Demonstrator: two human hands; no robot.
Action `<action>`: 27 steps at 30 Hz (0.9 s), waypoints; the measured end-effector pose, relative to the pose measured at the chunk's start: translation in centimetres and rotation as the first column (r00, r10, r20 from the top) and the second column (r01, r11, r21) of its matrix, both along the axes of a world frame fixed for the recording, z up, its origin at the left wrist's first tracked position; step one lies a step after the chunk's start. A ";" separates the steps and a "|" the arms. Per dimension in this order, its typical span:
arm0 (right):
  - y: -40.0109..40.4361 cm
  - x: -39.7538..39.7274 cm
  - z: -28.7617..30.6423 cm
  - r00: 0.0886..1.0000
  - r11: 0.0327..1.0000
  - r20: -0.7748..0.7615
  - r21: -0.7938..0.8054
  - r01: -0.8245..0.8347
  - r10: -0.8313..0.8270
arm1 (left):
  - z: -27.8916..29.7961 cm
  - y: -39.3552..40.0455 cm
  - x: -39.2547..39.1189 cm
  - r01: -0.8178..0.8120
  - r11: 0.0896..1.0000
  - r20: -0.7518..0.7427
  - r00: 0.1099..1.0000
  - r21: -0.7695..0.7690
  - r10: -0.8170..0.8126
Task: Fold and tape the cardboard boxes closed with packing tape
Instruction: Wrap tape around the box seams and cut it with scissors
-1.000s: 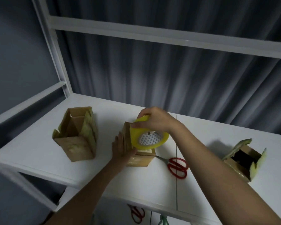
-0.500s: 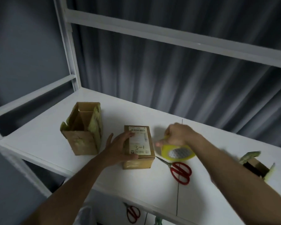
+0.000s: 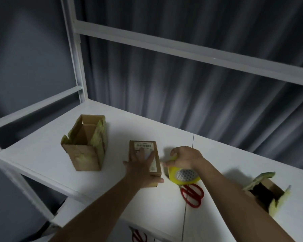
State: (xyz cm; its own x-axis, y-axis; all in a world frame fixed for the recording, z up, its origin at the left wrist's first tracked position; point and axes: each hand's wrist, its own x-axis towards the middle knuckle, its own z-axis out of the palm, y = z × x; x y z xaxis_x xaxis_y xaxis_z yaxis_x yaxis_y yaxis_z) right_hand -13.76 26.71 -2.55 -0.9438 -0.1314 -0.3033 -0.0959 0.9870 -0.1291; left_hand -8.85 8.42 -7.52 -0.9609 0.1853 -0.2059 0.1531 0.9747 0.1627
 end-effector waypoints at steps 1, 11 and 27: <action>1.2 0.1 -0.2 0.999 0.991 -0.008 -0.129 0.045 -0.046 | -0.5 -0.1 0.2 -0.030 0.998 -0.037 0.999 0.063 0.033; 1.7 0.0 4.5 0.976 0.880 -0.199 -0.445 -0.169 0.087 | -2.8 -1.8 0.7 -0.157 0.715 -0.059 0.962 0.681 0.267; -6.6 0.9 8.5 0.951 0.878 -0.190 -0.373 -0.301 0.245 | -0.8 -7.9 -1.2 0.114 0.764 -0.189 0.982 0.636 0.010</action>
State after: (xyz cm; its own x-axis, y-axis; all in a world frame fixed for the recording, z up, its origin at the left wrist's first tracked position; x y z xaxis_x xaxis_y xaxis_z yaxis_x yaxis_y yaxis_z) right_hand -12.83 20.12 5.90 -0.8804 -0.4720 -0.0469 -0.3982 0.7893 -0.4673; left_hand -10.04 0.52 -8.36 -0.9533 0.2650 0.1448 0.2863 0.6407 0.7124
